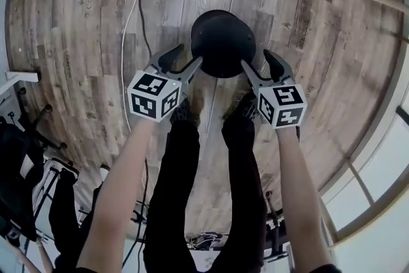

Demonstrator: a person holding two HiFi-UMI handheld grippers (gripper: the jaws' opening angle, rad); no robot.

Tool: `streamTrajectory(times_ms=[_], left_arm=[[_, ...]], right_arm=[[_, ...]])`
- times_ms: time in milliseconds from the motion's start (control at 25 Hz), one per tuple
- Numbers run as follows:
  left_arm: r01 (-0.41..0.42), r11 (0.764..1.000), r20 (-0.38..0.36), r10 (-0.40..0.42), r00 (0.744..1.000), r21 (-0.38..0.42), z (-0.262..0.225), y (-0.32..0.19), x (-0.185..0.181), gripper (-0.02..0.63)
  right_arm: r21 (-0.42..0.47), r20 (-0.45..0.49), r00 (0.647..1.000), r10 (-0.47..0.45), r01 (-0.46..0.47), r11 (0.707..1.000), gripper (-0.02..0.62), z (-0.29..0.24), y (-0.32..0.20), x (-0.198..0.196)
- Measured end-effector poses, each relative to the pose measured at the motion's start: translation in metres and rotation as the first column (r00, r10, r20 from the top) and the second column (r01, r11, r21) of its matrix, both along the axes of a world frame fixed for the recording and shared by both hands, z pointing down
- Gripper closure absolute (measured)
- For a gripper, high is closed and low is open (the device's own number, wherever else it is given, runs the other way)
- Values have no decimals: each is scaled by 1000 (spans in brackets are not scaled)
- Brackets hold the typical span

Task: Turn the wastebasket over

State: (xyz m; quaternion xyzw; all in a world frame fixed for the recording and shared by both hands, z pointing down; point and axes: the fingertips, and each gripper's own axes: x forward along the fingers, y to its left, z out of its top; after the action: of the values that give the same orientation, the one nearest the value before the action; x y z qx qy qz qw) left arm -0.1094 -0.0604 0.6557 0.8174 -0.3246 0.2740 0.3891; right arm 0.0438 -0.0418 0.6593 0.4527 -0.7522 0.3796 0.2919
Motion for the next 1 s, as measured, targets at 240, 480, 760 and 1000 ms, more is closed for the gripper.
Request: streamTrajectory(times_ms=[240, 480, 760, 1000], left_arm=[[-11, 993, -38, 7, 999, -114, 62, 6, 9, 291], [-46, 991, -80, 36, 996, -124, 69, 7, 10, 290], [-146, 989, -26, 145, 989, -38, 58, 4, 8, 350], [-173, 981, 20, 171, 985, 89, 34, -6, 9, 405]], right_arm=[[-93, 90, 996, 16, -7, 996, 279, 64, 7, 0], [-135, 216, 976, 10, 20, 991, 262, 72, 7, -3], [-116, 165, 981, -102, 122, 986, 315, 62, 2, -9], [-17, 79, 983, -167, 169, 985, 368, 45, -7, 1]])
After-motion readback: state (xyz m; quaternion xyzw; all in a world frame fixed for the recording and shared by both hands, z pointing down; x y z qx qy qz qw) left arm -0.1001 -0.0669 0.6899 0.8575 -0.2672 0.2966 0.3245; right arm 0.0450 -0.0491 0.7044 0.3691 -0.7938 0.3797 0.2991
